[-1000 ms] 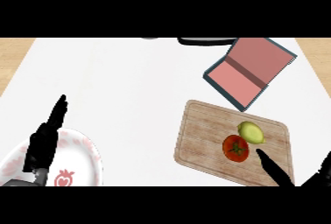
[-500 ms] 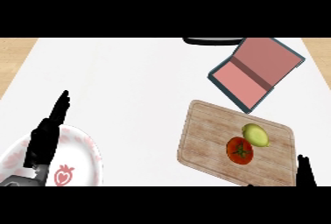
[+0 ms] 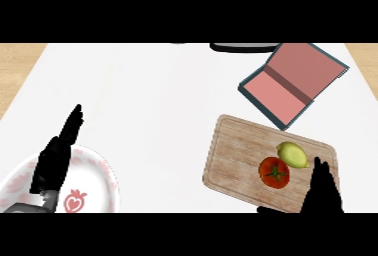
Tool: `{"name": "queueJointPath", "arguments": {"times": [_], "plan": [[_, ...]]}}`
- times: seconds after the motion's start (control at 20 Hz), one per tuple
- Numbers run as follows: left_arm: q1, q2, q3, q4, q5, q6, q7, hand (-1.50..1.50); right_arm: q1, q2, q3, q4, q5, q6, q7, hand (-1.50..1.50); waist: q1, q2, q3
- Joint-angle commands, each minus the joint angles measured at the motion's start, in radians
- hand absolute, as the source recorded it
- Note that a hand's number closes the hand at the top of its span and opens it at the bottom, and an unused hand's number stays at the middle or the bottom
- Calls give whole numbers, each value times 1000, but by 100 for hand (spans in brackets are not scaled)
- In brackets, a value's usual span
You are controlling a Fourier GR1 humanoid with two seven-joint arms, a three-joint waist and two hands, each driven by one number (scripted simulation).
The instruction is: Pick the tomato from the cutting board and place it in the cardboard box
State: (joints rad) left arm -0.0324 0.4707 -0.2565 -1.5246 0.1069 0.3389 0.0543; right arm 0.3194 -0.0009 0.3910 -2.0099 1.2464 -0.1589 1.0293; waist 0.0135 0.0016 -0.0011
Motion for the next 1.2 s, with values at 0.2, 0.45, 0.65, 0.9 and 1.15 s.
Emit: {"name": "queueJointPath", "arguments": {"times": [0.2,0.45,0.65,0.9,1.15], "plan": [[6,1,57,41,-1,-53,4,0,-145,1,17,65,9,94,215,-150,-13,-1,1],[24,-36,55,30,-34,-40,-25,0,-144,1,18,120,-11,46,226,-150,-13,-1,1],[54,-38,75,4,-33,-67,-16,0,-213,1,39,171,-10,34,266,-150,-8,-2,1],[45,-42,76,-74,-79,-59,89,0,-141,1,-3,172,-11,12,163,-150,-13,-3,1],[48,-92,96,14,-86,-74,-28,0,-210,1,55,199,1,-14,272,-150,-13,-2,1]]}}
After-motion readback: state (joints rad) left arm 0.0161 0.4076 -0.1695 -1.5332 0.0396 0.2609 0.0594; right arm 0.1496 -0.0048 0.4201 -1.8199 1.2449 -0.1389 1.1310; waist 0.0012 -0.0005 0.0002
